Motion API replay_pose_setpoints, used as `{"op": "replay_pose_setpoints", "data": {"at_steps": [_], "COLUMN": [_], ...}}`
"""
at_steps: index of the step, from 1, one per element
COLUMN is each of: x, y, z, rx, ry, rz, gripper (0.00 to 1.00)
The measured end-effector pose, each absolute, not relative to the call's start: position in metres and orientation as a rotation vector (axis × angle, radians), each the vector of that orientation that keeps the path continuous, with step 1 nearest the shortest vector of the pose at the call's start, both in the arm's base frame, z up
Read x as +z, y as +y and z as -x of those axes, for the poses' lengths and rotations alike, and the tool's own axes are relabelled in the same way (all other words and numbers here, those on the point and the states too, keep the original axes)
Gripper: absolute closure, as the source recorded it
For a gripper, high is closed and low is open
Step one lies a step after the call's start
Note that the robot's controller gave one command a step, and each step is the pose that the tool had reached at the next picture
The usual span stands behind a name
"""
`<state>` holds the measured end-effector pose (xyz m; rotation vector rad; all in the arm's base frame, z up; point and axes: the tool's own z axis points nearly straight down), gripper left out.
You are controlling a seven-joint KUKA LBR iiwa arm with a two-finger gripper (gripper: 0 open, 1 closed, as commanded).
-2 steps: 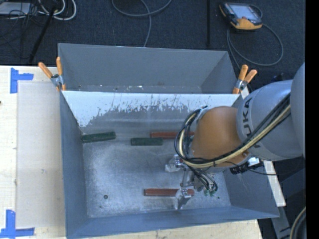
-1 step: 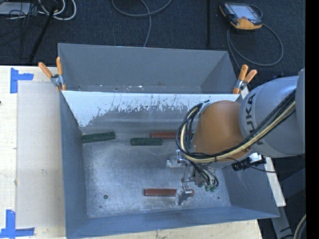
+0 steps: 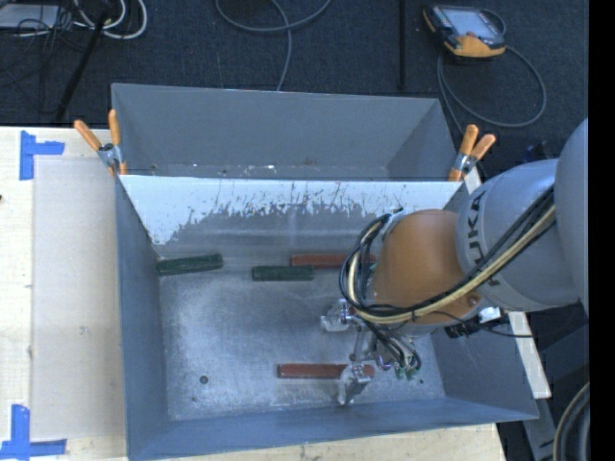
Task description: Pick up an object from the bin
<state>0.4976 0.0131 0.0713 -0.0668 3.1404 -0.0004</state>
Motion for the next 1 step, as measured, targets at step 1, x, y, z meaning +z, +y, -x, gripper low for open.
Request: {"op": "replay_pose_setpoints", "data": {"at_steps": [1], "x": [0.0747], "y": [0.0206], "z": [-0.4931], "rx": [0.000], "ry": [3.133], "rz": [0.030], "gripper": [1.00]}}
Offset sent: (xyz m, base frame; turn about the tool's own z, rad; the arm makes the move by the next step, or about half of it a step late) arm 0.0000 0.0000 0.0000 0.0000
